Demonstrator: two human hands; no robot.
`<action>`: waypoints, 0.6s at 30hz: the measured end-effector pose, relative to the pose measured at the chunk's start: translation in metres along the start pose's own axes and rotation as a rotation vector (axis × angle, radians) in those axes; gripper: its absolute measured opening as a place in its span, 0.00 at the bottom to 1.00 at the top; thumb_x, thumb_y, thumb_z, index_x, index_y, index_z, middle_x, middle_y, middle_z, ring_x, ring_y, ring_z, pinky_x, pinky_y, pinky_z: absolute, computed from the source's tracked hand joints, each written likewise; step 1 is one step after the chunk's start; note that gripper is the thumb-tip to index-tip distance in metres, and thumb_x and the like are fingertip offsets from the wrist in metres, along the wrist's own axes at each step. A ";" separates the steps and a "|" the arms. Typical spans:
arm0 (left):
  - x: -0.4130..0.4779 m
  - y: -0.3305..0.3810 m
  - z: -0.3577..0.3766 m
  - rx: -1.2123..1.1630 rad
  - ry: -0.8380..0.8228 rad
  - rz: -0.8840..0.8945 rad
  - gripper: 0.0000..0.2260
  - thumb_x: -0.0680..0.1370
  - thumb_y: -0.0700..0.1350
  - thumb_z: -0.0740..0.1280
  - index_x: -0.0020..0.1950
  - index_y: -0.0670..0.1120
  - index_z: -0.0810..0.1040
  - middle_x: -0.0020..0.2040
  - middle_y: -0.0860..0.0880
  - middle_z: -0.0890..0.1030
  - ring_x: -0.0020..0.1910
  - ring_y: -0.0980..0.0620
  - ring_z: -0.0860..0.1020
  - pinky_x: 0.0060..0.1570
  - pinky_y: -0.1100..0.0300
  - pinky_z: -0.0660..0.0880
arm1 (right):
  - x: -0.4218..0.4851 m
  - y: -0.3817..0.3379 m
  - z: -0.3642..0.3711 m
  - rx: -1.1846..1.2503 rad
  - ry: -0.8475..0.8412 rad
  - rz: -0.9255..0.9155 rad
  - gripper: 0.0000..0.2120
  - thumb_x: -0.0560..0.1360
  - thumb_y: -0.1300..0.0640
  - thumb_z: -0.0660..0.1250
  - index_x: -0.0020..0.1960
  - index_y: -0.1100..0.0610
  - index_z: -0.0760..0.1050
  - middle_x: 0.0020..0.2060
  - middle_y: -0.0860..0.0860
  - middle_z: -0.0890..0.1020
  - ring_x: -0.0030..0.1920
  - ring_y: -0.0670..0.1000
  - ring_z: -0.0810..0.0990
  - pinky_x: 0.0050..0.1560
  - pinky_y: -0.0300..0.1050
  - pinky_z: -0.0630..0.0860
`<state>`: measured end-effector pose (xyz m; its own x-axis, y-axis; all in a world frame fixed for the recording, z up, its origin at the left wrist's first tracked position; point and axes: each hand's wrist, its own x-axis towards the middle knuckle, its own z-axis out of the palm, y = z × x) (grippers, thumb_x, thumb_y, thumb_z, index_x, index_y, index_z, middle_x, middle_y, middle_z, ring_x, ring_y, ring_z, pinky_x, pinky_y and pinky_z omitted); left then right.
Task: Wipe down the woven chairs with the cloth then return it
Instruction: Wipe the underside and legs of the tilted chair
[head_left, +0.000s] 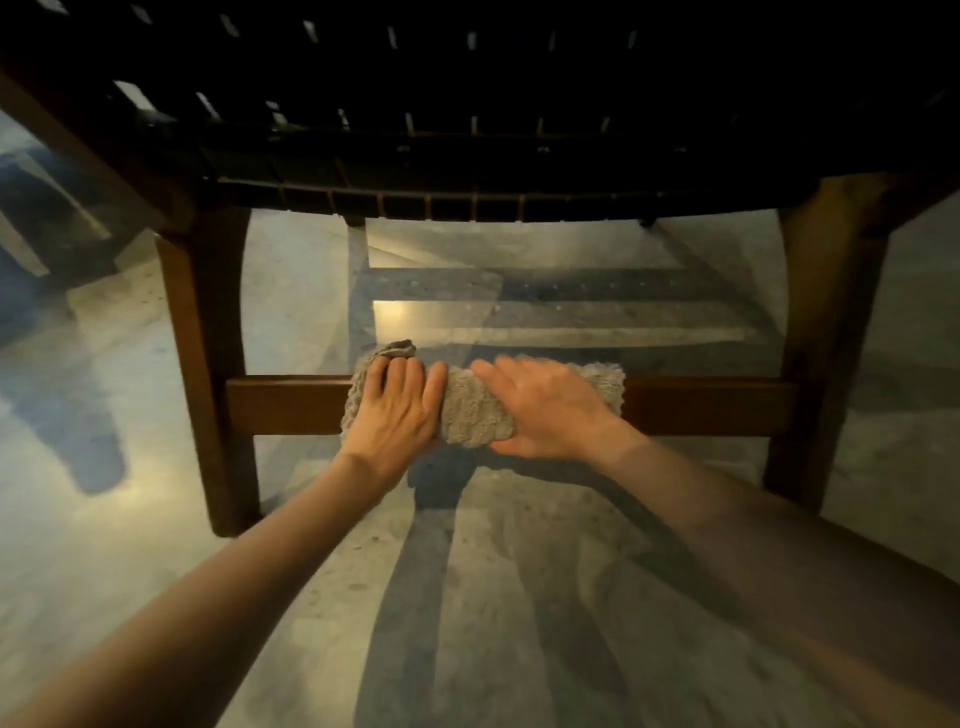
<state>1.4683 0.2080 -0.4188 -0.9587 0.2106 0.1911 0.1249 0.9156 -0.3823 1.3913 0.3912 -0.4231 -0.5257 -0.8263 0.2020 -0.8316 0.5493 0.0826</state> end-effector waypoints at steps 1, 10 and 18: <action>0.008 0.013 -0.006 0.034 -0.020 0.023 0.30 0.65 0.61 0.73 0.57 0.41 0.78 0.43 0.44 0.79 0.42 0.45 0.79 0.49 0.52 0.76 | -0.012 0.012 -0.003 -0.008 -0.011 0.008 0.41 0.62 0.39 0.76 0.67 0.60 0.70 0.53 0.58 0.80 0.49 0.57 0.80 0.48 0.49 0.78; 0.108 0.122 -0.043 0.067 -0.177 0.405 0.33 0.78 0.63 0.57 0.69 0.40 0.52 0.66 0.39 0.66 0.63 0.40 0.67 0.64 0.47 0.62 | -0.116 0.115 -0.024 -0.039 -0.076 0.118 0.40 0.61 0.35 0.75 0.63 0.61 0.75 0.51 0.57 0.82 0.46 0.55 0.83 0.44 0.46 0.79; 0.141 0.177 -0.069 0.094 -0.272 0.416 0.34 0.77 0.64 0.58 0.70 0.39 0.55 0.66 0.40 0.67 0.62 0.41 0.68 0.62 0.49 0.63 | -0.157 0.140 -0.026 -0.064 -0.019 0.224 0.42 0.60 0.37 0.76 0.65 0.61 0.73 0.52 0.57 0.80 0.50 0.57 0.80 0.49 0.50 0.76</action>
<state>1.3735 0.4238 -0.3972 -0.8662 0.4425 -0.2320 0.4986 0.7359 -0.4581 1.3617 0.6010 -0.4181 -0.6993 -0.6851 0.2040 -0.6814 0.7252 0.0993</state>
